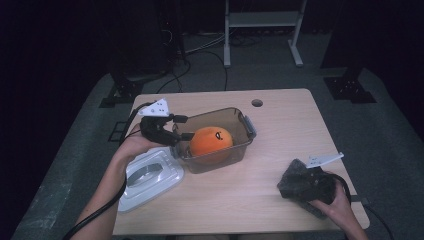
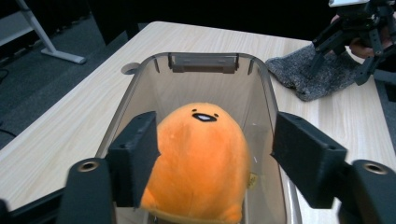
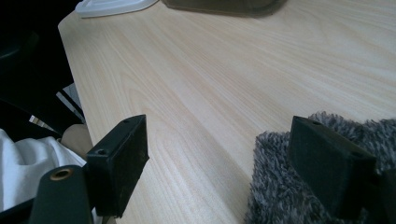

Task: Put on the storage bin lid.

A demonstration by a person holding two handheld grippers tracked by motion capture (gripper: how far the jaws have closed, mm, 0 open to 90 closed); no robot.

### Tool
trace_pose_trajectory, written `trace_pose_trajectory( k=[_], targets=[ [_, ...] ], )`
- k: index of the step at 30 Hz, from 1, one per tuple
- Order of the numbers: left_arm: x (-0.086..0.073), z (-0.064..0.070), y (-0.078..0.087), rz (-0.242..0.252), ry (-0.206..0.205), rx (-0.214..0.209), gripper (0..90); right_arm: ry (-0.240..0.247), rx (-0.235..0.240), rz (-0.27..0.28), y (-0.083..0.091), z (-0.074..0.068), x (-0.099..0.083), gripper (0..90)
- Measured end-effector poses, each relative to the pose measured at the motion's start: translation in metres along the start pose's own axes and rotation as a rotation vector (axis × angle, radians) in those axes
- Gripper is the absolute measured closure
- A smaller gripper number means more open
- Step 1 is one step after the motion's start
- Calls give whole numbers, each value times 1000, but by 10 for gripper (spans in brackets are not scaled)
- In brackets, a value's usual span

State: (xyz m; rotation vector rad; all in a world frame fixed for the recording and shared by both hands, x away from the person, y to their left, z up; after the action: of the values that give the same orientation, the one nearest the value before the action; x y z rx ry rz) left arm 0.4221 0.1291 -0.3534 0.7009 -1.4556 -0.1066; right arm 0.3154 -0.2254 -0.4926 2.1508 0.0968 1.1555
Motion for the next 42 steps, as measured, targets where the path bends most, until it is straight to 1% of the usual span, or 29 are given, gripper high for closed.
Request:
trace_pose_trajectory(
  k=[2,5,7,10,13,14,15,16,20,21,22,26,29,32,33,34,36,40,42],
  targets=[
    [-3,0,4,-2,4,7,265,-5,0,-3,0,0,0,194],
    [-6,1,10,2,4,20,243,1,-5,-4,0,1,-1,194],
    [-8,1,12,4,9,23,225,-5,-4,-8,0,1,-1,194],
    [-14,1,17,2,18,31,199,-3,-6,-7,0,1,-1,194],
    [-19,1,20,9,21,36,190,-3,-7,-8,0,0,-1,194],
    [-23,2,24,13,26,41,185,-1,-7,-9,0,1,-2,194],
    [-23,2,24,13,26,41,182,-1,-7,-10,0,1,-2,194],
    [-27,1,29,10,30,49,181,-3,-7,-10,0,1,-2,194],
    [-36,2,37,5,40,58,166,-3,-7,-8,0,1,-2,194],
    [-36,2,37,5,40,58,156,-4,-7,-8,0,0,-2,194],
    [-40,3,41,8,46,65,153,-3,-8,-10,0,0,-2,194],
    [-49,2,48,-4,44,88,139,-2,-10,-8,0,0,-2,194],
    [-53,2,52,0,48,94,134,-3,-10,-6,0,0,-2,194],
    [-62,0,59,1,53,113,134,-4,-10,-6,0,0,-2,194],
    [-62,0,59,1,53,113,134,-4,-10,-6,0,0,-2,194],
    [-68,-1,62,-1,57,126,134,-4,-10,-7,0,-1,-2,194],
    [-73,-2,64,2,69,135,133,-4,-10,-7,0,-1,-2,194],
    [-85,-4,67,-6,75,147,126,-6,-11,-7,1,-1,-2,194],
    [-93,-5,68,-19,76,152,126,-6,-11,-5,1,-1,-2,194]
  ],
)
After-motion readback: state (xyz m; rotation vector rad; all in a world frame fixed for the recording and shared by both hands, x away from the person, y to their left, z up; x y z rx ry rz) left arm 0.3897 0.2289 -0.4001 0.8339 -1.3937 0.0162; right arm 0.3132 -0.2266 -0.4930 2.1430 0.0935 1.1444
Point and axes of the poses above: each handheld gripper's, and its own axes: y roughly backward along the jaws, x roughly out of its top, z roughly to its right, the point moved 8 cm from there along -y, roughly forward along the jaws, and after that the axes turned 1 degree about y, right-handed, at the moved point
